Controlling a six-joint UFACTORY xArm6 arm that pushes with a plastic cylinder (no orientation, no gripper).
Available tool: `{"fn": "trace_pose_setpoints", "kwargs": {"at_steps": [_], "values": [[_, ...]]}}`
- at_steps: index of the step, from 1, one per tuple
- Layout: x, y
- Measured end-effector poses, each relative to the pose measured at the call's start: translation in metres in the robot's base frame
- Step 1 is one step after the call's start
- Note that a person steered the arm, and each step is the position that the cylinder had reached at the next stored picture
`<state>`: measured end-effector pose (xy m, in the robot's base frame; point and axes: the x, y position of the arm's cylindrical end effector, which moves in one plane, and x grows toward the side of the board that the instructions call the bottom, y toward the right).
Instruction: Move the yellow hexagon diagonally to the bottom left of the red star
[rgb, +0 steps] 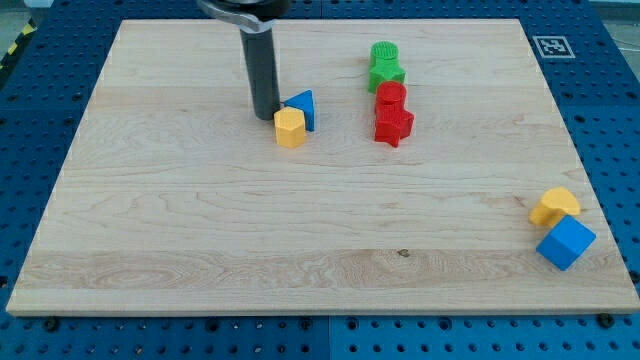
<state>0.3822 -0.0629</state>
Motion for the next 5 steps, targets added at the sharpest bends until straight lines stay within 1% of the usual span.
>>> {"fn": "trace_pose_setpoints", "kwargs": {"at_steps": [2, 3, 5], "values": [[0.036, 0.040], [0.051, 0.047], [0.097, 0.046]]}}
